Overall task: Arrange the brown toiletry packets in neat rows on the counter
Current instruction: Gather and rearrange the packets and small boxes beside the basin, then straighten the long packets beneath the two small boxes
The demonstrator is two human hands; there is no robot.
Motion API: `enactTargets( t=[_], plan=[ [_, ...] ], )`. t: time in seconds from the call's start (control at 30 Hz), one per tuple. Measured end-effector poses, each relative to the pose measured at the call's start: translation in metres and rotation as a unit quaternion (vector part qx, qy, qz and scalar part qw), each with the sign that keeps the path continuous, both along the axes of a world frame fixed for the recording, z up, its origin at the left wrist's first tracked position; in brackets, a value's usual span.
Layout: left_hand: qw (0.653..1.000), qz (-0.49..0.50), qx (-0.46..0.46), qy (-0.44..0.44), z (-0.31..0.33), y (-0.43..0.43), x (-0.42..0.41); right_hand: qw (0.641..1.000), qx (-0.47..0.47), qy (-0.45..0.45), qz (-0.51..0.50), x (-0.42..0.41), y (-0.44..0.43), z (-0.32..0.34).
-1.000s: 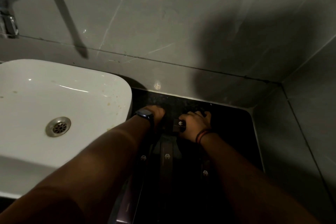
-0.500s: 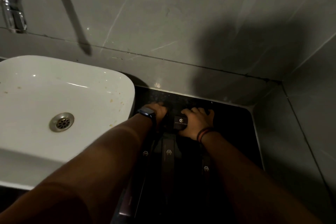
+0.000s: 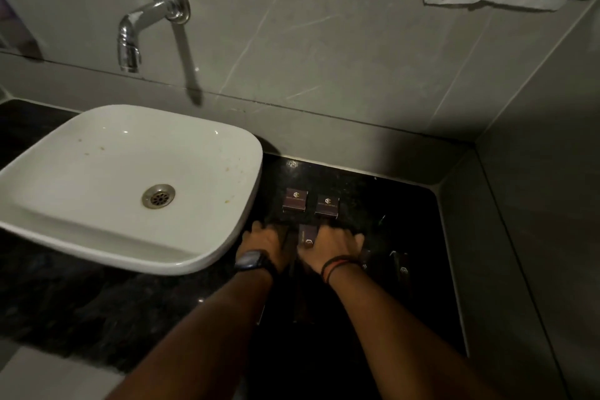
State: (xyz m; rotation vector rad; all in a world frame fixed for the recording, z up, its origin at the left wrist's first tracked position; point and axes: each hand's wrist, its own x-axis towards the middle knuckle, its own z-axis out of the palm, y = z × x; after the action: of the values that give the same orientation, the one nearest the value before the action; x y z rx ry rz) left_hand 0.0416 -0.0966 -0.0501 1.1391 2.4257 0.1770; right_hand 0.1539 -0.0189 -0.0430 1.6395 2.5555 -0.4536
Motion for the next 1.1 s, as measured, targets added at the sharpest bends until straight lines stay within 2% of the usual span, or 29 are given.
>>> enactTargets(
  t=[0.17, 0.27, 0.5, 0.7, 0.83, 0.97, 1.1],
  plan=[
    [0.996, 0.074, -0.038, -0.04, -0.01, -0.043, 0.013, 0.998, -0.034, -0.054, -0.024, 0.003, -0.03, -0.009],
    [0.994, 0.084, -0.038, -0.065, -0.013, -0.054, 0.014, 0.994, -0.059, -0.083, -0.045, 0.003, -0.037, -0.014],
    [0.995, 0.067, -0.001, -0.077, -0.004, -0.061, 0.019, 0.988, -0.057, -0.128, -0.065, 0.007, -0.049, -0.02],
    [0.997, 0.037, 0.001, -0.075, -0.001, -0.062, 0.025, 0.988, -0.048, -0.127, -0.075, 0.012, -0.054, -0.019],
    [0.996, 0.035, -0.004, -0.085, -0.002, -0.064, 0.024, 0.983, -0.042, -0.163, -0.075, 0.015, -0.055, -0.021],
    [0.998, 0.051, -0.007, -0.038, -0.001, -0.064, 0.026, 0.988, -0.018, -0.12, -0.1, 0.02, -0.051, -0.008],
    [0.997, 0.022, 0.056, 0.041, 0.002, -0.053, 0.045, 0.984, 0.052, -0.045, -0.163, 0.047, -0.034, 0.017]
  ],
)
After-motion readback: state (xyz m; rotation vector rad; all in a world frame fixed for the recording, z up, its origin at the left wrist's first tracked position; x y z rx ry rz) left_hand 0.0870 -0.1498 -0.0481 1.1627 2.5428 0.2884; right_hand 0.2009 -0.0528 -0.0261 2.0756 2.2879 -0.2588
